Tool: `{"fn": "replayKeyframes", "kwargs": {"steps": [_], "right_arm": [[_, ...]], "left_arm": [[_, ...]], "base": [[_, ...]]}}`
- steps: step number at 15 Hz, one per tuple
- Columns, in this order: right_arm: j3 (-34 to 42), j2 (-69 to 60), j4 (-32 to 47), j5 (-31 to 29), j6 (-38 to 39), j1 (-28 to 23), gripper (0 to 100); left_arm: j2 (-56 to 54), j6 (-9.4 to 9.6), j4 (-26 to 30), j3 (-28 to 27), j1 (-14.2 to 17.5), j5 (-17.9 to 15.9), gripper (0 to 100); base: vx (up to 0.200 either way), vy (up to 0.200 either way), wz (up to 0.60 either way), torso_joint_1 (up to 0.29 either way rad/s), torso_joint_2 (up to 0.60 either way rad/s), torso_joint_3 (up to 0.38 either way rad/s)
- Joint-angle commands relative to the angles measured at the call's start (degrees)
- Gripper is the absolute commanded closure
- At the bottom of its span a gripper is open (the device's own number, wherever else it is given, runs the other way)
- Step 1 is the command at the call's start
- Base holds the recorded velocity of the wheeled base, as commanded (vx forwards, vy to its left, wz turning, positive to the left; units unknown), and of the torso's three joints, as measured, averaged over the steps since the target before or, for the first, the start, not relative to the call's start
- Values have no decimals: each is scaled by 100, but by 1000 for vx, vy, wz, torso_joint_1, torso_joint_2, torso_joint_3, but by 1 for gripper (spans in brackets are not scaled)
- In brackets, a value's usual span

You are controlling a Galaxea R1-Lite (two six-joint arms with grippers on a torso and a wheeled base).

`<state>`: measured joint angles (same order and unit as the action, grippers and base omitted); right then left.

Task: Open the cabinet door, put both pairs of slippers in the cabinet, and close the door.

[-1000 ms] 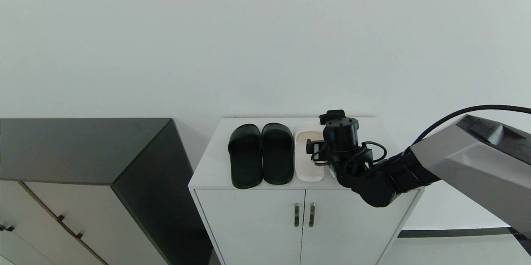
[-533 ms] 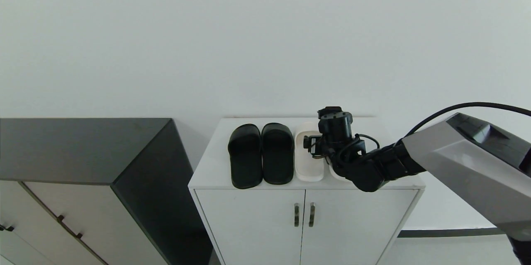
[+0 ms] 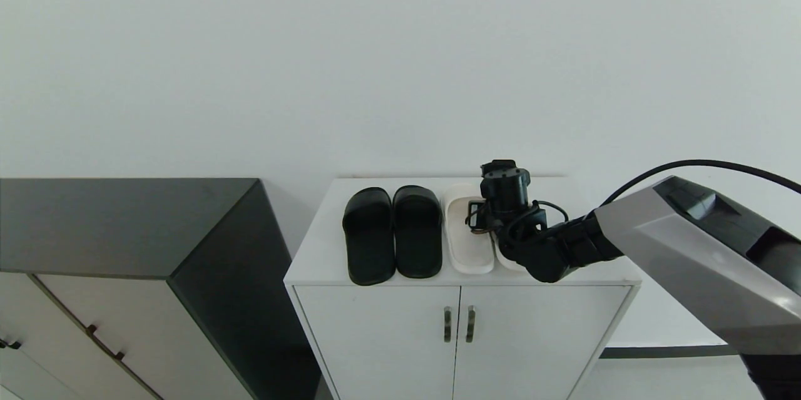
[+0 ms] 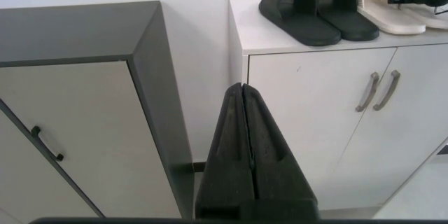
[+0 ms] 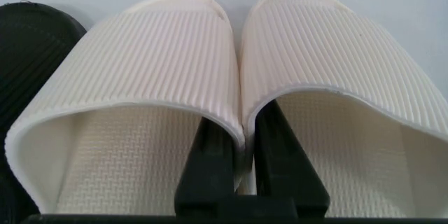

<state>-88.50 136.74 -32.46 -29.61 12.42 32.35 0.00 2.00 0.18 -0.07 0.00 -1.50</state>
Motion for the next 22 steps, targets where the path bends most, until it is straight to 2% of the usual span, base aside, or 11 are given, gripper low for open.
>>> {"fn": "replayKeyframes", "kwargs": {"steps": [1,4,8,11,13,14,18,20,22], "right_arm": [[167,-288,-6,-18,-12,8,100],[800,-877,-23,-18,-12,104,100],[2100,-2011,-50,-10,6,368,100],[3665,-3039,-515,254,-21,931,100],[4693,-3848,-682,887,-108,1273,100],[5036,-4147,-682,975,-152,1396,100],[5414,-4411,-691,984,-196,1493,100],[5414,-4340,-691,975,-196,1520,100],[5458,-4323,-691,975,-196,1563,100]], "left_arm": [[9,2,-1,-1,0,1,100],[0,2,-1,-1,0,-8,100],[9,2,-1,-1,0,1,100],[0,2,-1,7,0,-8,100],[0,2,-1,-1,0,-8,100],[9,2,-1,-1,0,-8,100],[9,2,-1,-1,0,1,100],[0,-138,-9,-1,0,9,100],[0,-138,-9,7,0,9,100]], "base": [[0,0,0,0,0,0],[0,0,0,0,0,0],[0,0,0,0,0,0],[0,0,0,0,0,0],[0,0,0,0,0,0],[0,0,0,0,0,0],[0,0,0,0,0,0],[-200,0,0,0,2,7],[-200,0,0,5,5,2]]}}
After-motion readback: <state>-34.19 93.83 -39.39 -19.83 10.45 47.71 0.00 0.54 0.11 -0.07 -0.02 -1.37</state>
